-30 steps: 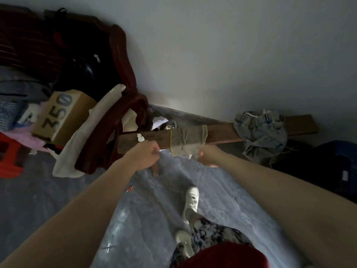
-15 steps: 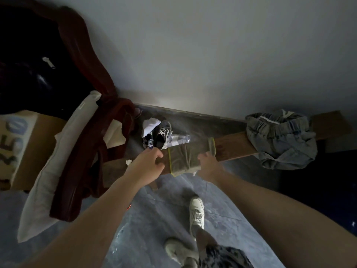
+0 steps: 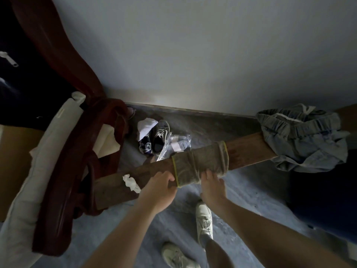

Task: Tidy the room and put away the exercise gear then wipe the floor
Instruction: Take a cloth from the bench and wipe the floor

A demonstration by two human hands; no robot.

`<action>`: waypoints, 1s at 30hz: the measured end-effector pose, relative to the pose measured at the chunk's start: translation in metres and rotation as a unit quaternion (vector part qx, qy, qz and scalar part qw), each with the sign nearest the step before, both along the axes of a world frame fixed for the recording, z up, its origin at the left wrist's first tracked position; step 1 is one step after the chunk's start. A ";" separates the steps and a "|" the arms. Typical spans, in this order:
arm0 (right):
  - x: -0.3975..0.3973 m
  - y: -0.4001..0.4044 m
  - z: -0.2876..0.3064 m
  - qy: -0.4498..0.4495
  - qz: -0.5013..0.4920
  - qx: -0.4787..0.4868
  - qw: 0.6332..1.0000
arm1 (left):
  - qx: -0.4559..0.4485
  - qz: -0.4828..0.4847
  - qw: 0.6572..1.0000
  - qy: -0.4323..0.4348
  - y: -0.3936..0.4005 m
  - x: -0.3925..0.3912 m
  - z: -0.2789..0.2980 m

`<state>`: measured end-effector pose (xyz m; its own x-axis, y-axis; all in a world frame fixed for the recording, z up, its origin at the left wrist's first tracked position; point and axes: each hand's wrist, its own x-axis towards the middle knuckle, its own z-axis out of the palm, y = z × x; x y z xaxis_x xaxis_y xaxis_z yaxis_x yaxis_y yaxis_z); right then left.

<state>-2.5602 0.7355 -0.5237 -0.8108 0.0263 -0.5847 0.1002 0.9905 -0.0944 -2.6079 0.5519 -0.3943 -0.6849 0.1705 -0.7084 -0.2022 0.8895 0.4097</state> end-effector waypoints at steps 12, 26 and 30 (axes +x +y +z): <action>-0.039 0.013 0.006 0.042 0.142 0.009 0.989 | 0.008 0.023 1.000 -0.015 -0.003 0.034 -0.031; -0.036 0.021 0.022 0.045 0.209 0.025 0.977 | 0.001 0.010 0.998 0.066 0.009 0.041 -0.010; -0.037 0.033 0.042 0.072 0.168 -0.021 0.983 | -0.017 -0.017 0.997 0.067 0.010 0.035 0.010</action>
